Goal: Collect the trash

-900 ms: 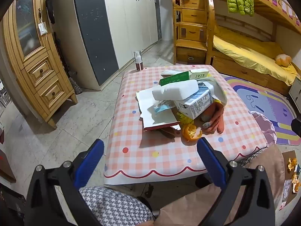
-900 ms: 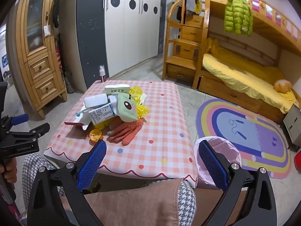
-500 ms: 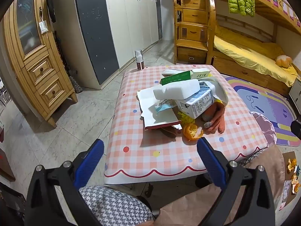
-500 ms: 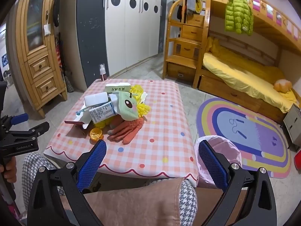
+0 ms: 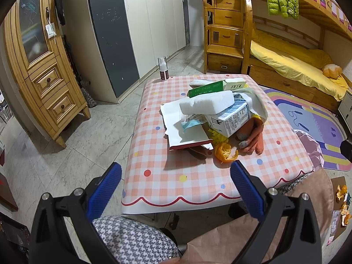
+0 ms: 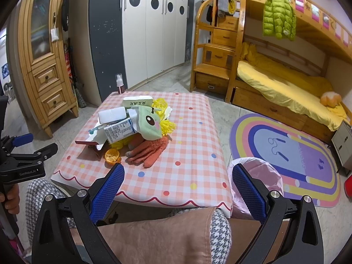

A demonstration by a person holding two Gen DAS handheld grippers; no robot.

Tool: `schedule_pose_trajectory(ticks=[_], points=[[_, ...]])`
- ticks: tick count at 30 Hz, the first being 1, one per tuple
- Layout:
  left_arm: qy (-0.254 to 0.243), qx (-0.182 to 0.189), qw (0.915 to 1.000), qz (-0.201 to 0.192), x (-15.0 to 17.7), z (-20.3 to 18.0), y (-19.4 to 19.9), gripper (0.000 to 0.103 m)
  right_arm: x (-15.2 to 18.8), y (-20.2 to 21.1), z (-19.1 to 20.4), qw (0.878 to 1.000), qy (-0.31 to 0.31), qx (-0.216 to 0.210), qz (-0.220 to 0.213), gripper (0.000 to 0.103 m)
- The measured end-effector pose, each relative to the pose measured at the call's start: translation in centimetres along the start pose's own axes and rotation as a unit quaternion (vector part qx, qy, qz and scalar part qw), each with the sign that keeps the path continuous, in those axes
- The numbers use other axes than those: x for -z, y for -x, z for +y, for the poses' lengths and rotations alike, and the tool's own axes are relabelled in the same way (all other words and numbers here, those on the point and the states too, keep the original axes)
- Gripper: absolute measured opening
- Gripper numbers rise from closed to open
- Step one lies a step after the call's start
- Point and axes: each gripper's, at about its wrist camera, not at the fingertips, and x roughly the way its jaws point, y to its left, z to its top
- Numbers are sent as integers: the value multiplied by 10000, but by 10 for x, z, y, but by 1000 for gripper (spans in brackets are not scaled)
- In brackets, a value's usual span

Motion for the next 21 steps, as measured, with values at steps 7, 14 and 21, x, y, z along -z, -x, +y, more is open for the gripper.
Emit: schedule_pose_trajectory(ticks=[7, 14, 21], points=[[0, -4, 10000, 2, 0, 0, 0, 96, 2, -2, 2, 10000, 2, -8, 6, 98], [7, 2, 10000, 11, 0, 1, 0, 96, 1, -2, 2, 10000, 7, -9, 9, 98], [3, -2, 10000, 12, 0, 1, -1, 96, 2, -2, 4, 10000, 6, -13, 16, 98]])
